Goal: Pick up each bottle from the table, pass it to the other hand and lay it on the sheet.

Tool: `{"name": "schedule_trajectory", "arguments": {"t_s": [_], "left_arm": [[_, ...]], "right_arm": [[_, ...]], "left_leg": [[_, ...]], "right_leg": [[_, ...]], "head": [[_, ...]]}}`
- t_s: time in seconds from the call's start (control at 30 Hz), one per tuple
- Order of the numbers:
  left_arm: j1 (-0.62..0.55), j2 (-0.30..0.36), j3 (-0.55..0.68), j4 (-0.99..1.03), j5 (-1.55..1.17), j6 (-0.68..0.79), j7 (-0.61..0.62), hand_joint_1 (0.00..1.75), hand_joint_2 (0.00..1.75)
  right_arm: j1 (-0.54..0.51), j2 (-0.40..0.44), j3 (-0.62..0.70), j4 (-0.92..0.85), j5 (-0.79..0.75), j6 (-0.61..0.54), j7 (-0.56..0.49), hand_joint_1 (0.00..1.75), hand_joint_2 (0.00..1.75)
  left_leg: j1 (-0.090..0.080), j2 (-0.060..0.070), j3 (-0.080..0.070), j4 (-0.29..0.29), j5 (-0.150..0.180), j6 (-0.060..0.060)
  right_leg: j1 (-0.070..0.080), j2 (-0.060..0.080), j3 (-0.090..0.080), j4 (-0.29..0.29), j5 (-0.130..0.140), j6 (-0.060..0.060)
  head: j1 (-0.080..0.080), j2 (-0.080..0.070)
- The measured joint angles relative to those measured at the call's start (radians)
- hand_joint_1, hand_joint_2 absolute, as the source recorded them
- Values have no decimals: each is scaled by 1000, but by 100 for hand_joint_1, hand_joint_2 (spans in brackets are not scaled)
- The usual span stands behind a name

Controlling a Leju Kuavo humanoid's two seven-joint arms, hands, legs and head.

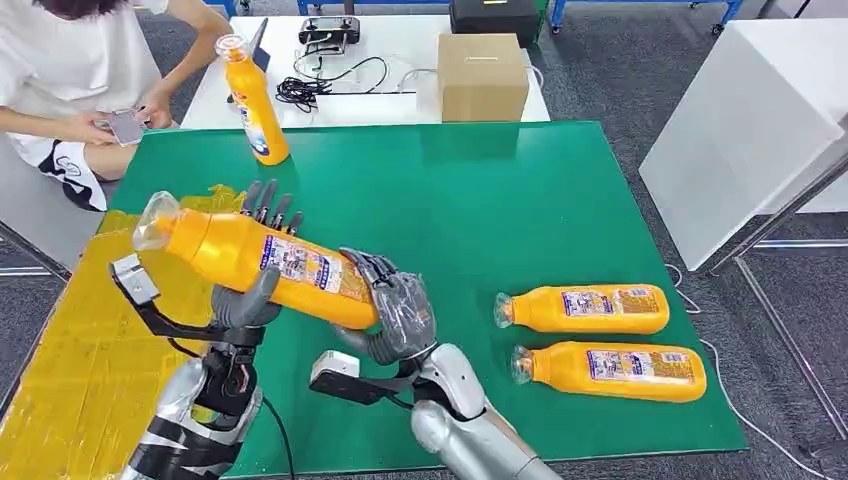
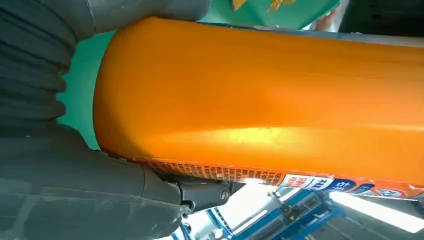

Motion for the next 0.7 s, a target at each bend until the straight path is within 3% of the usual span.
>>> {"name": "schedule_trajectory", "arguments": {"t_s": [0.33,0.37,0.4,0.43,0.47,0.6,0.7], "left_arm": [[29,-27,27,-32,1,63,-13,175,175],[31,-29,27,-34,-1,70,-20,175,175],[33,-31,28,-37,-3,78,-26,175,175],[36,-33,28,-41,-8,86,-29,175,175],[39,-36,29,-47,-15,97,-35,175,175],[61,-45,26,-81,-72,152,-55,175,175],[59,-45,26,-101,-260,296,-109,175,175]], "right_arm": [[-5,-1,23,0,-10,-4,10,175,175],[-5,-1,24,0,-10,-5,10,110,175],[-3,-1,25,0,-12,-6,10,68,175],[-3,-1,26,0,-13,-8,10,68,175],[-2,-2,26,0,-13,-12,10,0,175],[22,-5,27,-8,-22,-44,-3,0,175],[73,-24,26,-50,-60,-49,-32,0,175]], "left_leg": [[0,0,0,0,0,0],[0,0,0,0,0,0],[0,0,0,0,0,0],[0,0,0,0,0,0],[0,0,0,0,0,0],[0,0,-1,0,0,0],[0,-1,-1,0,0,0]], "right_leg": [[0,0,0,0,0,0],[0,0,0,0,0,0],[0,0,-1,0,0,0],[0,0,0,0,0,0],[0,0,0,0,0,0],[0,0,-1,0,0,0],[0,0,-1,0,0,0]], "head": [[0,0],[0,0],[0,0],[0,0],[0,0],[0,0],[1,0]]}}
